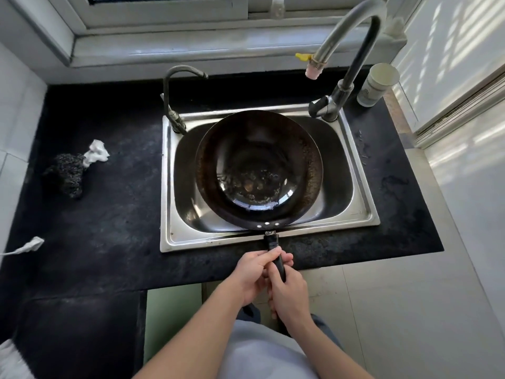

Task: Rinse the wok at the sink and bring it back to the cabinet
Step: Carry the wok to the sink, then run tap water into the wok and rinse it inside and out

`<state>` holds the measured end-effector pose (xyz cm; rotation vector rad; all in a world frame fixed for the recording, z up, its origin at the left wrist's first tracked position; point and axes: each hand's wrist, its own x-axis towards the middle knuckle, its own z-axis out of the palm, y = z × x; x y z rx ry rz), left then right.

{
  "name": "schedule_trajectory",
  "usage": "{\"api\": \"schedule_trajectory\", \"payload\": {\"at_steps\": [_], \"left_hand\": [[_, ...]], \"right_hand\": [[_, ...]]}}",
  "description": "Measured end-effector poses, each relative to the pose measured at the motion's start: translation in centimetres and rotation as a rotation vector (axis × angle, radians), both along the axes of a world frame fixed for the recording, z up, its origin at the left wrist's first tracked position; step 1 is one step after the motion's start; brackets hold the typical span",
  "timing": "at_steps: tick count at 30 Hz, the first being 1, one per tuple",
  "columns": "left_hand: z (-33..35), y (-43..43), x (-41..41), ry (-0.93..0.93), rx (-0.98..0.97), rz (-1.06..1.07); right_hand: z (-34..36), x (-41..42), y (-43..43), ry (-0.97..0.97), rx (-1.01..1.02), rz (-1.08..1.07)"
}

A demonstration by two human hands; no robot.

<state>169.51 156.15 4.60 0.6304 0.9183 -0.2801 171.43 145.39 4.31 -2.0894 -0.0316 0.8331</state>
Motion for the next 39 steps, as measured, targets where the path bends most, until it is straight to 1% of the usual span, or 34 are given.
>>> {"api": "schedule_trajectory", "payload": {"at_steps": [5,12,14,17,20,22,23,26,29,35,39], "left_hand": [[0.3,1.0,0.7,0.055,-0.044,0.028],[0.9,2.2,1.6,0.092,0.002,0.005],[0.8,2.1,1.6,0.083,0.053,-0.008],[0.5,1.5,1.8,0.073,0.114,0.035],[0.6,1.1,2.0,0.082,0.124,0.066],[0.8,0.9,1.9,0.082,0.139,0.077],[1.0,0.7,1.9,0.079,0.144,0.101],[1.2,0.1,2.2,0.100,0.146,0.189],[1.6,-0.6,2.7,0.135,0.155,0.246],[1.9,-2.3,3.3,0.215,0.333,0.302],[1.7,-2.5,3.8,0.247,0.364,0.315]], "right_hand": [[0.5,0.5,2.0,0.001,-0.002,-0.028],[0.7,1.0,3.3,-0.014,-0.028,-0.020],[1.0,1.1,3.2,0.029,-0.011,-0.040],[1.3,1.6,2.9,0.169,0.043,-0.011],[1.6,3.8,1.4,0.229,-0.035,0.121],[2.0,6.1,-0.1,0.270,-0.059,0.148],[2.5,7.4,-0.7,0.240,-0.076,0.157],[3.8,11.9,-1.5,-0.017,-0.151,0.208],[5.5,16.9,-0.7,-0.218,-0.116,0.279],[7.5,27.0,2.4,-0.387,-0.009,0.354],[8.4,32.1,5.4,-0.385,0.045,0.420]]}}
